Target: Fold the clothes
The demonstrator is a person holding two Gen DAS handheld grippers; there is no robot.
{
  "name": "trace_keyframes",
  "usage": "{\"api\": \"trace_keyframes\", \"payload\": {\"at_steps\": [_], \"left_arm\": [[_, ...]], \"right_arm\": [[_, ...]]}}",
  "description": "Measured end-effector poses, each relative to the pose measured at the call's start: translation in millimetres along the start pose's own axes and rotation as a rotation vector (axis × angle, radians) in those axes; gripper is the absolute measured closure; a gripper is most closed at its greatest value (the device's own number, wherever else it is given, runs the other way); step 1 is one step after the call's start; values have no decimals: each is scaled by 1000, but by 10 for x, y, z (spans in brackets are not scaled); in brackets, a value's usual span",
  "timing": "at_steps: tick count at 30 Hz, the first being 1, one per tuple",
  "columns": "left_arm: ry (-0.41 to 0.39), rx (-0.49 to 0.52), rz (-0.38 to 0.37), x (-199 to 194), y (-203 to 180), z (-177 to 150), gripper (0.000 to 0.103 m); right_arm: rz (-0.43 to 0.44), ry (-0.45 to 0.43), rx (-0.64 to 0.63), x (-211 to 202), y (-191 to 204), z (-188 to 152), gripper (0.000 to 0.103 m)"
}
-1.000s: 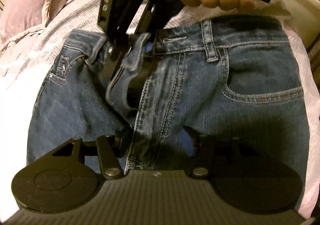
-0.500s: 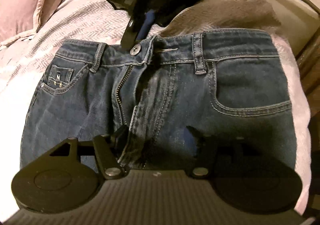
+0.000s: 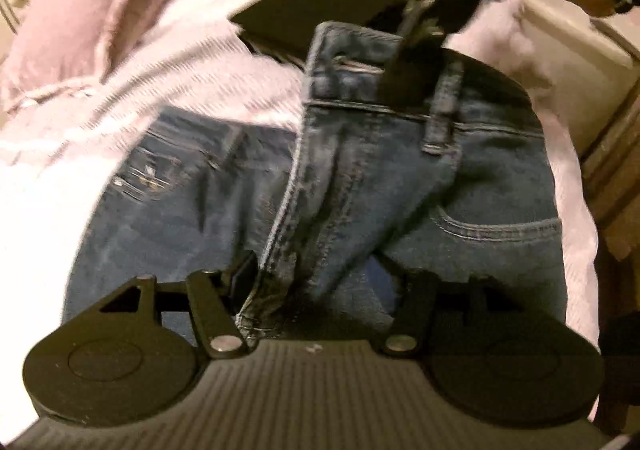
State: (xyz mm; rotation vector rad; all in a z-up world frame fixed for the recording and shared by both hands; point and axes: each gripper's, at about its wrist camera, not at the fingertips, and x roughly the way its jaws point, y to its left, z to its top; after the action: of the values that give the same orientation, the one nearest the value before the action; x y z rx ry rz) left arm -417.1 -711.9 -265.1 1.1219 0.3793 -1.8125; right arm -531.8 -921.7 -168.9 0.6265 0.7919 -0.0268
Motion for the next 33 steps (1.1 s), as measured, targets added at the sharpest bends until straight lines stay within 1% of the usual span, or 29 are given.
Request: {"api": "trace_keyframes", "payload": {"at_steps": [2, 3, 5, 7, 9, 10, 11, 12, 13, 14, 15, 17, 19, 21, 22, 24, 26, 29, 31, 33], "left_arm": [[3, -28, 20, 16, 50, -14, 47], [21, -41, 31, 76, 81, -17, 47], [70, -64, 52, 246, 145, -11, 47], [104, -89, 55, 352, 191, -21, 47], [124, -112, 49, 401, 216, -42, 47], [126, -109, 54, 367, 205, -59, 47], [126, -109, 64, 309, 193, -88, 47], [124, -120, 70, 233, 185, -132, 47], [124, -133, 78, 152, 179, -182, 47], [130, -156, 89, 54, 177, -254, 47], [137, -176, 104, -42, 173, -330, 47], [159, -223, 140, -252, 150, -536, 47], [207, -273, 179, -429, 134, -767, 47], [263, -321, 214, -609, 106, -1026, 47], [292, -344, 226, -691, 87, -1151, 47], [346, -376, 256, -856, 18, -1395, 47], [394, -381, 279, -1022, -92, -1619, 47], [458, -338, 292, -1252, -347, -1913, 47], [488, -300, 287, -1370, -527, -2068, 46], [504, -276, 282, -1439, -683, -2180, 45]], "right_arm": [[-16, -21, -57, 18, 114, 36, 100], [-26, -26, -53, 94, 72, 71, 100], [-72, -22, -23, 319, -138, 128, 100], [-121, 25, 67, 590, -473, 143, 100], [-129, 79, 158, 794, -760, 96, 98], [-129, 96, 180, 841, -834, 73, 95], [-142, 94, 190, 828, -844, 59, 86], [-166, 77, 188, 761, -794, 55, 80], [-190, 60, 187, 693, -745, 51, 69], [-215, 40, 189, 617, -690, 37, 65], [-237, 18, 194, 524, -624, 7, 65], [-250, -31, 205, 348, -490, -81, 64], [-252, -70, 201, 206, -324, -204, 64], [-265, -72, 171, 113, -138, -337, 64], [-280, -66, 145, 82, -33, -427, 64], [-319, -52, 136, 36, 104, -603, 64], [-348, -53, 176, -14, 186, -750, 64], [-364, -91, 250, -163, 322, -942, 64], [-357, -102, 325, -221, 357, -1069, 64], [-356, -101, 438, -225, 321, -1199, 64]]}}
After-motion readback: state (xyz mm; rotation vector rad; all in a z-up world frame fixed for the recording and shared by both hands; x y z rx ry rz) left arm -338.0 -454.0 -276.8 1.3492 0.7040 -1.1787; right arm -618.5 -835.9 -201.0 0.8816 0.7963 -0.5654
